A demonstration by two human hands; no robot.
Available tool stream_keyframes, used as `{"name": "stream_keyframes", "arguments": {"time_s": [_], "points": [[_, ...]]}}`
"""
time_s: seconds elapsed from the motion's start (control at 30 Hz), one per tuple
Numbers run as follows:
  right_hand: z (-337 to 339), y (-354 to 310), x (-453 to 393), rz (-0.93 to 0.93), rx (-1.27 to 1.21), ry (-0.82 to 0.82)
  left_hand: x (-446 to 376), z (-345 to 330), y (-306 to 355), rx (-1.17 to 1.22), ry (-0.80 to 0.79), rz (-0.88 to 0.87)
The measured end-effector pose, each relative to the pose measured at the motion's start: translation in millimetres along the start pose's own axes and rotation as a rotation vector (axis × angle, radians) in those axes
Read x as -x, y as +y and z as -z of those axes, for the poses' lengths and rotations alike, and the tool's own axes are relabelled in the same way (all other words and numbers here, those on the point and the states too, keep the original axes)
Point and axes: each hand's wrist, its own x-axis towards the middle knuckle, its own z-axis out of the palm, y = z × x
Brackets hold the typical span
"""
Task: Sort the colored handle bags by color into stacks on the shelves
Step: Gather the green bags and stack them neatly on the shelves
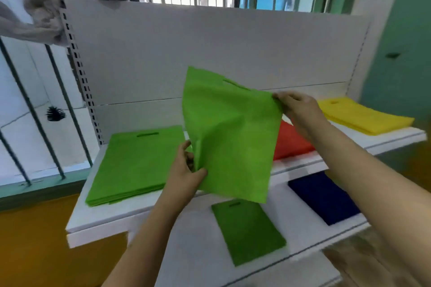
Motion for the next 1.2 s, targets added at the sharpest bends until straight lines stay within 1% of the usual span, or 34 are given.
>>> {"name": "stream_keyframes", "arguments": {"time_s": [0.03,0.1,0.2,0.27,0.37,0.47,0.57,0.7,0.73,0.9,1.03,1.1,1.2], "points": [[22.7,-0.4,10.5,-0.014,-0.068,0.068,6.3,-17.5,-1.7,-0.012,-0.066,-0.006],[69.3,4.9,31.1,-0.06,-0.093,0.192,21.5,-53.4,-7.0,-0.068,-0.163,-0.024],[138.3,16.2,63.6,-0.192,-0.133,0.326,42.6,-101.7,-20.6,-0.111,-0.279,-0.021],[178.1,26.3,84.8,-0.289,-0.15,0.368,52.5,-131.1,-31.4,-0.093,-0.364,-0.001],[225.6,41.8,117.6,-0.39,-0.042,0.394,65.2,-167.2,-43.6,-0.146,-0.426,0.037],[268.5,57.9,143.3,-0.47,0.077,0.419,69.7,-196.9,-55.5,-0.193,-0.413,0.095],[307.8,77.0,156.3,-0.546,0.175,0.393,69.3,-226.3,-71.0,-0.268,-0.366,0.142],[343.8,94.8,163.5,-0.615,0.521,0.28,78.0,-266.9,-93.4,-0.291,-0.344,0.239],[350.3,100.7,163.7,-0.62,0.562,0.257,80.2,-276.2,-99.6,-0.288,-0.348,0.268],[370.3,145.9,150.5,-0.649,0.538,0.203,90.4,-313.3,-130.7,-0.248,-0.295,0.418],[380.0,193.1,129.1,-0.722,0.482,0.162,95.4,-332.7,-158.5,-0.207,-0.19,0.525],[377.9,221.8,118.1,-0.758,0.476,0.13,95.3,-334.8,-179.4,-0.211,-0.131,0.574],[359.0,261.8,97.3,-0.815,0.445,0.086,90.4,-330.0,-211.6,-0.247,-0.104,0.652]]}}
